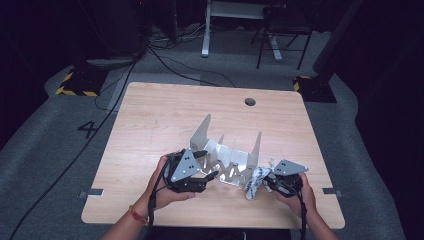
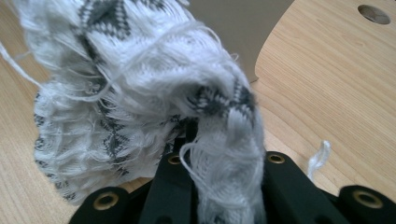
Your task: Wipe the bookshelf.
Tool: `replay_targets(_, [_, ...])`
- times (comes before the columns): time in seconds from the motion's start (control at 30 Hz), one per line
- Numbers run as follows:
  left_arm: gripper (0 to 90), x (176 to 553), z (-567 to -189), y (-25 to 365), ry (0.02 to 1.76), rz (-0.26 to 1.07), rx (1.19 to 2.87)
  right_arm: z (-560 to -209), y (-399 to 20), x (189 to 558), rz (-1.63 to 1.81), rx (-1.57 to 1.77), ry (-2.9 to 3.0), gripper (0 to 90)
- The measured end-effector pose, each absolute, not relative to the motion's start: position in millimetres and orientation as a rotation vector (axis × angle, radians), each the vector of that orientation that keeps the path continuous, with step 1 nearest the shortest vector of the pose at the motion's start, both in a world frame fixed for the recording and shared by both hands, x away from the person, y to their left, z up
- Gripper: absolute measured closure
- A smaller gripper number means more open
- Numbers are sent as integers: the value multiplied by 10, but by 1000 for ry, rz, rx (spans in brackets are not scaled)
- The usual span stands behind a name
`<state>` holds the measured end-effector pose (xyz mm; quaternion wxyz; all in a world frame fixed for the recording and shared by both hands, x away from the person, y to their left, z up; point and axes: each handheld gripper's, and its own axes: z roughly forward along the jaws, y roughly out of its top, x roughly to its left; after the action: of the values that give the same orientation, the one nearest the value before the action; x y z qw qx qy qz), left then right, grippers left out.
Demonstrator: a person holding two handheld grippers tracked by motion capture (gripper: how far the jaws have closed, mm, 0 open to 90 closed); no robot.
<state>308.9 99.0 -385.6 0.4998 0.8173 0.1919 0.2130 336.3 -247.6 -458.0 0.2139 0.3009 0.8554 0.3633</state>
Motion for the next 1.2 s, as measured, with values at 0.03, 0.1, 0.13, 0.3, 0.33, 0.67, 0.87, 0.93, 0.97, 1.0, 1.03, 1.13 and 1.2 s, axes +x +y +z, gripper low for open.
replay_targets(0.03, [340,3106,-3867,1008,471,512,1971,-4582,-2476,3363,1007,834,2375,810])
replay_targets(0.1, [338,3146,-3892,1025,488,499,1971,-4588,-2475,3362,1005,839,2381,809])
replay_targets(0.13, [331,3170,-3904,1028,491,484,1976,-4595,-2473,3364,1007,842,2385,809])
replay_targets(0.3, [311,3292,-3989,1004,522,473,2003,-4602,-2465,3354,994,826,2400,809])
replay_targets(0.33, [311,3313,-4009,998,525,461,2005,-4599,-2463,3344,996,828,2403,808])
replay_targets(0.67, [472,3348,-4125,944,523,417,2013,-4371,-2504,3115,1088,821,2340,805])
replay_targets(0.87, [582,3294,-4117,936,521,419,2013,-4136,-2520,2859,1194,758,2286,800])
replay_targets(0.93, [619,3272,-4113,912,509,385,2009,-4043,-2517,2821,1219,765,2229,800])
replay_targets(0.97, [620,3253,-4116,888,494,382,2013,-4003,-2514,2809,1234,771,2200,800])
replay_targets(1.0, [622,3227,-4119,860,485,388,2021,-3975,-2506,2801,1247,774,2180,801])
replay_targets(1.03, [625,3203,-4120,833,475,392,2027,-3958,-2492,2796,1234,773,2165,801])
replay_targets(1.13, [656,3147,-4123,778,450,373,2025,-3983,-2458,2816,1181,781,2127,801])
replay_targets(1.2, [675,3108,-4124,746,436,368,2024,-4025,-2451,2852,1162,802,2127,802])
